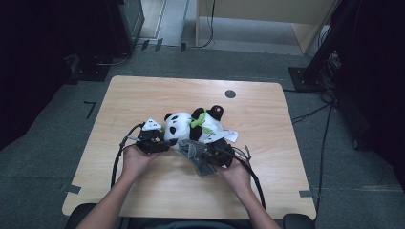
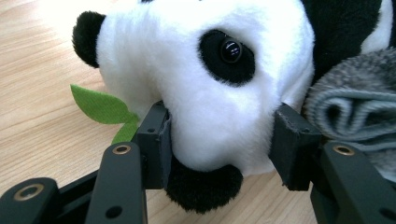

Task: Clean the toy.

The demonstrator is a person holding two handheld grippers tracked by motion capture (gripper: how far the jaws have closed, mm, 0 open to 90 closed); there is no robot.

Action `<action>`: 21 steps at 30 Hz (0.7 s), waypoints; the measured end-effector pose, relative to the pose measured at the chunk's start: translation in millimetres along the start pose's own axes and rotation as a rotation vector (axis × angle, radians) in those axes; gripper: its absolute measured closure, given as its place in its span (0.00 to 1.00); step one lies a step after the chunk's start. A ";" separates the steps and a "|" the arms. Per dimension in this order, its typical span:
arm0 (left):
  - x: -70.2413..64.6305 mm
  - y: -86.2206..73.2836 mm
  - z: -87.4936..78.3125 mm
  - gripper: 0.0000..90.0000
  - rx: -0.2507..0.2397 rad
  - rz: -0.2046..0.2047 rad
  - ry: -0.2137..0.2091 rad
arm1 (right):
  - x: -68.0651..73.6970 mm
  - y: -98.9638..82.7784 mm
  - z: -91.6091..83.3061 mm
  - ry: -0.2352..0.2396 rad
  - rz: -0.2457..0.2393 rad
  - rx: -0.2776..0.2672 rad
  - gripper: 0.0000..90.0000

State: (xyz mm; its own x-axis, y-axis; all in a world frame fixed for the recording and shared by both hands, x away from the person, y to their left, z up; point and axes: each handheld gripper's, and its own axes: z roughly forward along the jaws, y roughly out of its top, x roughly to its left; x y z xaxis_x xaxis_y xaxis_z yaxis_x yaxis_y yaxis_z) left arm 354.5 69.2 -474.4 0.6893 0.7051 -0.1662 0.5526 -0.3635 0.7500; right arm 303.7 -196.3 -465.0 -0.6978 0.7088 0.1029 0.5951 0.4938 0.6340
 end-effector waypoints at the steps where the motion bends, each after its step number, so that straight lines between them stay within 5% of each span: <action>1: 0.0 0.1 0.0 0.52 0.001 0.000 0.000 | -2.2 -2.4 -1.8 0.001 0.008 0.000 0.89; 21: 0.1 -0.1 0.4 0.52 -0.006 -0.009 -0.001 | -27.3 -24.6 -36.8 -0.007 0.112 -0.016 0.89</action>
State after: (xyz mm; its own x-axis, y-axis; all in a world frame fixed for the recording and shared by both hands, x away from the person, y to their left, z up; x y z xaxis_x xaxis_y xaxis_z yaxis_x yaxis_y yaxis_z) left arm 354.7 69.1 -474.7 0.6849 0.7077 -0.1736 0.5558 -0.3533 0.7525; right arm 293.5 -246.3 -455.2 -0.6245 0.7627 0.1682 0.6626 0.4034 0.6310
